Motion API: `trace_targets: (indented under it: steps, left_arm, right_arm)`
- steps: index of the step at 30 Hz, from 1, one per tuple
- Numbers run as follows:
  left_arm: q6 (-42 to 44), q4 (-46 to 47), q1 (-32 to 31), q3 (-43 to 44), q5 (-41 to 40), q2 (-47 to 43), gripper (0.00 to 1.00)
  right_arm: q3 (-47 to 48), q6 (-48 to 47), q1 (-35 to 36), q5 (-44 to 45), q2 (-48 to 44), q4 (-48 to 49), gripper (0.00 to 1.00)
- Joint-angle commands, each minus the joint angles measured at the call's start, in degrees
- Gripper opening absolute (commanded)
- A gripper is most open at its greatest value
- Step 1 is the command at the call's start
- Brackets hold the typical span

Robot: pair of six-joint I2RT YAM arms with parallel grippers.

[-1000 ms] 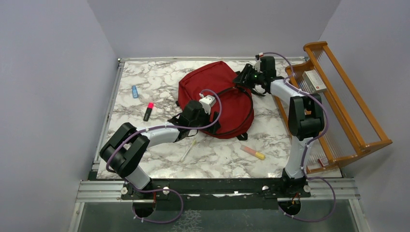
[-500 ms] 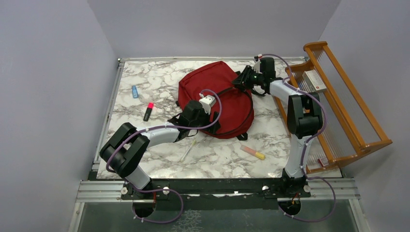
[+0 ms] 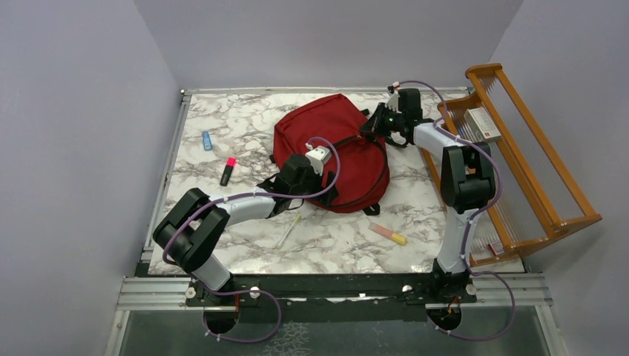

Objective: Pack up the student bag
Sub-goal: Unzip the student bag at the center of the board.

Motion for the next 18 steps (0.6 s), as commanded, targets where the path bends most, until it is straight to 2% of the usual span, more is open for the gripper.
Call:
trace_targets:
  steps: [1, 10, 18]
  left_arm:
    - [-0.3, 0.9, -0.2, 0.2, -1.0, -0.2, 0.77]
    - [-0.4, 1.0, -0.3, 0.4, -0.9, 0.3, 0.77]
    - [-0.4, 1.3, -0.2, -0.1, -1.1, 0.6, 0.77]
  right_arm:
    - [-1.0, -8.0, 0.2, 3.1, -5.6, 0.4, 0.0]
    - [-2.7, -17.3, 5.9, 5.8, -10.2, 3.1, 0.0]
    - [1.5, -17.3, 14.9, 5.4, -7.2, 1.9, 0.01]
